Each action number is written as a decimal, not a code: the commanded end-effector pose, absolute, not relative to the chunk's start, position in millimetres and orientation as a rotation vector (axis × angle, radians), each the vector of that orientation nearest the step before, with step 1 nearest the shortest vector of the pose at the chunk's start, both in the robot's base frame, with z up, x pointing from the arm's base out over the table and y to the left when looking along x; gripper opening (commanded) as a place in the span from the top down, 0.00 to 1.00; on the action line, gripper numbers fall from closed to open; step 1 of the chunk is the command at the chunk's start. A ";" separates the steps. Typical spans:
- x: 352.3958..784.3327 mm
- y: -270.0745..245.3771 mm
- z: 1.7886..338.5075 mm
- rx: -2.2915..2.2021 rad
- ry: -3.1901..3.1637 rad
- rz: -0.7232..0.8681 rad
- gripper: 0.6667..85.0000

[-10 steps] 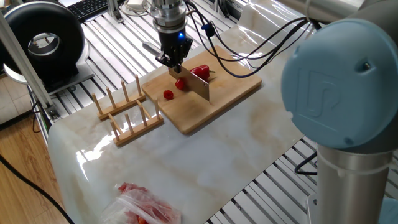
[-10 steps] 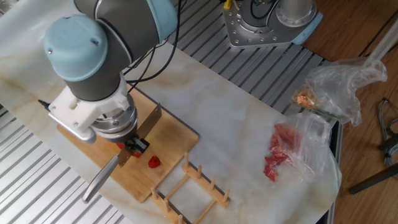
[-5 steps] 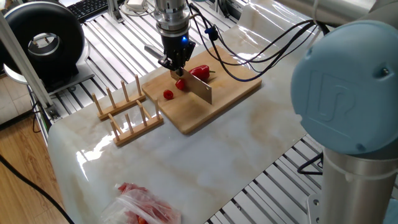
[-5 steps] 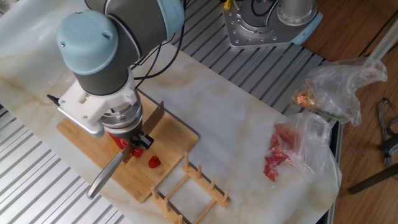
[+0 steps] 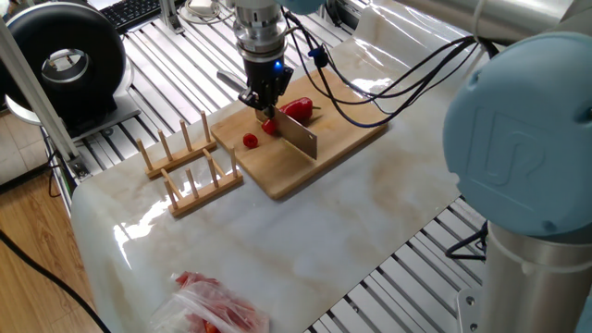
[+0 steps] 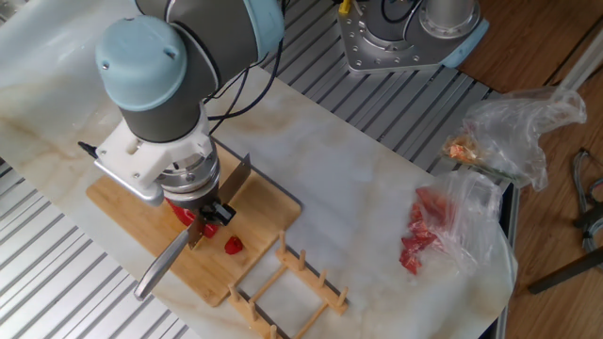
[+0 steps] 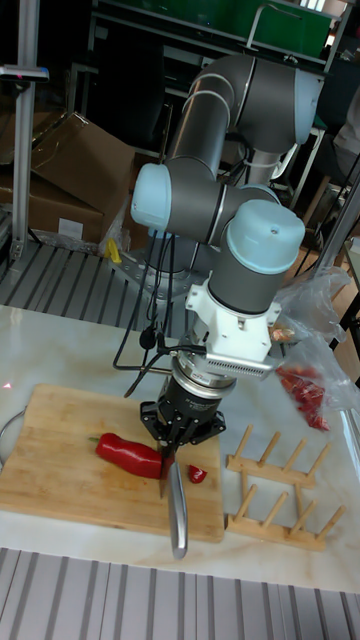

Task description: Chop the chili peppers

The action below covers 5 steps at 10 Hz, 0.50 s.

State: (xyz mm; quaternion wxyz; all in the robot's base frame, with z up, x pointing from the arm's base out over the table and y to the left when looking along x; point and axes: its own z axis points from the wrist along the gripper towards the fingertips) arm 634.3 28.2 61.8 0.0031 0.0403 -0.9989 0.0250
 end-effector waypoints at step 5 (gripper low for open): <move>640.2 45.7 76.5 0.104 -3.127 0.048 0.99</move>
